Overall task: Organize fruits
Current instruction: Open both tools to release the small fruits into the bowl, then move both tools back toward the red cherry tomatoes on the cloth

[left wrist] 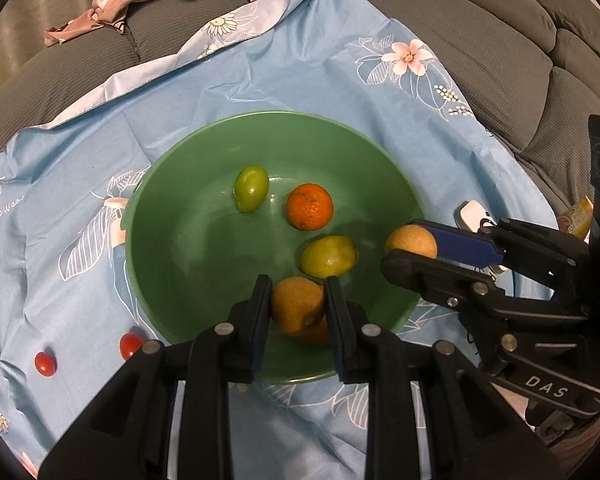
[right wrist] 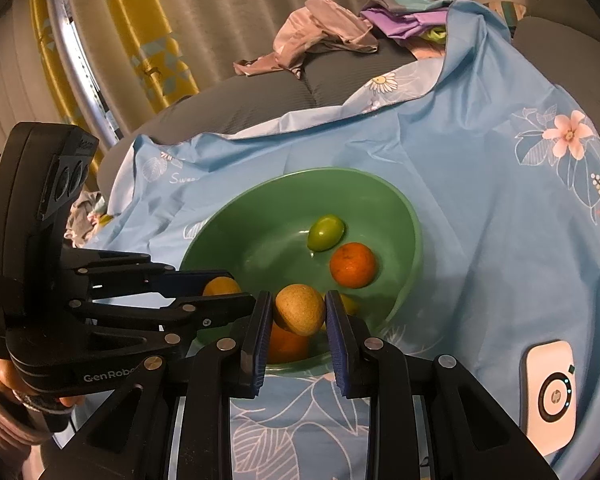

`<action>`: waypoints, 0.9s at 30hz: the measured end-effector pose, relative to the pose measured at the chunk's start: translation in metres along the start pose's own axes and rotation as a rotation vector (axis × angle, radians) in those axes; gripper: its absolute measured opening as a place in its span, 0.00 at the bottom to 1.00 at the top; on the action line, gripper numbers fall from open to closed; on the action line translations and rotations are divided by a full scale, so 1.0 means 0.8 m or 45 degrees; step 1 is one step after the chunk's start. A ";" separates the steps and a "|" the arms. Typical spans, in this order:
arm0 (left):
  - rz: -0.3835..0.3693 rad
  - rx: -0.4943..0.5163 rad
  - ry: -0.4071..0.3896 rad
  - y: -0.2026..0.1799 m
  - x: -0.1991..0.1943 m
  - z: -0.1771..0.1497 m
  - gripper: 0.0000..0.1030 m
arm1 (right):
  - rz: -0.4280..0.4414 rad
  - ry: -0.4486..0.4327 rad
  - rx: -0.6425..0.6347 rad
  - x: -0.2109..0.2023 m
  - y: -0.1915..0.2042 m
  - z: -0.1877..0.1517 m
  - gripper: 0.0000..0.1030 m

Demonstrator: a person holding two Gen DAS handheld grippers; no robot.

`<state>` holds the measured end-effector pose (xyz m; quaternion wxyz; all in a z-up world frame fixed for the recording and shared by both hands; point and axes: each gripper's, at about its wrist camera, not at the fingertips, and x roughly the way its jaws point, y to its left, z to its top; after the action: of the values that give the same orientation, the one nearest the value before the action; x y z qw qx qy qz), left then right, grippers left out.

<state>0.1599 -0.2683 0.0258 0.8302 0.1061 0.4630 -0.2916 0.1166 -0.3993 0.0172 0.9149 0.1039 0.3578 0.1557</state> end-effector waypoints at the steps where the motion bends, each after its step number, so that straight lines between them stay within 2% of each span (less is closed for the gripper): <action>1: 0.000 -0.001 0.003 0.000 0.000 0.000 0.25 | -0.007 0.002 -0.002 0.000 -0.001 0.000 0.28; 9: 0.005 -0.006 0.014 0.000 0.003 -0.002 0.25 | -0.022 0.019 0.021 0.004 -0.004 0.000 0.28; 12: 0.039 0.002 0.005 -0.001 0.001 -0.003 0.40 | -0.033 0.010 0.039 0.002 -0.006 0.001 0.28; 13: 0.042 0.004 -0.001 -0.002 0.000 -0.003 0.48 | -0.038 0.009 0.046 0.001 -0.007 0.000 0.28; 16: 0.049 -0.010 -0.015 0.000 -0.005 -0.005 0.51 | -0.056 0.012 0.058 0.000 -0.008 0.000 0.30; 18: 0.044 -0.025 -0.024 0.002 -0.009 -0.005 0.51 | -0.072 0.012 0.061 -0.001 -0.006 0.000 0.35; 23: 0.063 -0.065 -0.067 0.007 -0.030 -0.016 0.71 | -0.072 -0.017 0.074 -0.013 -0.003 -0.002 0.38; 27: 0.059 -0.135 -0.092 0.017 -0.053 -0.043 0.75 | -0.018 -0.047 0.103 -0.024 0.001 -0.011 0.42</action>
<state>0.1266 -0.2256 0.0408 0.8574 0.0621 0.4449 -0.2510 0.0967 -0.4047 0.0230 0.9174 0.1413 0.3476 0.1328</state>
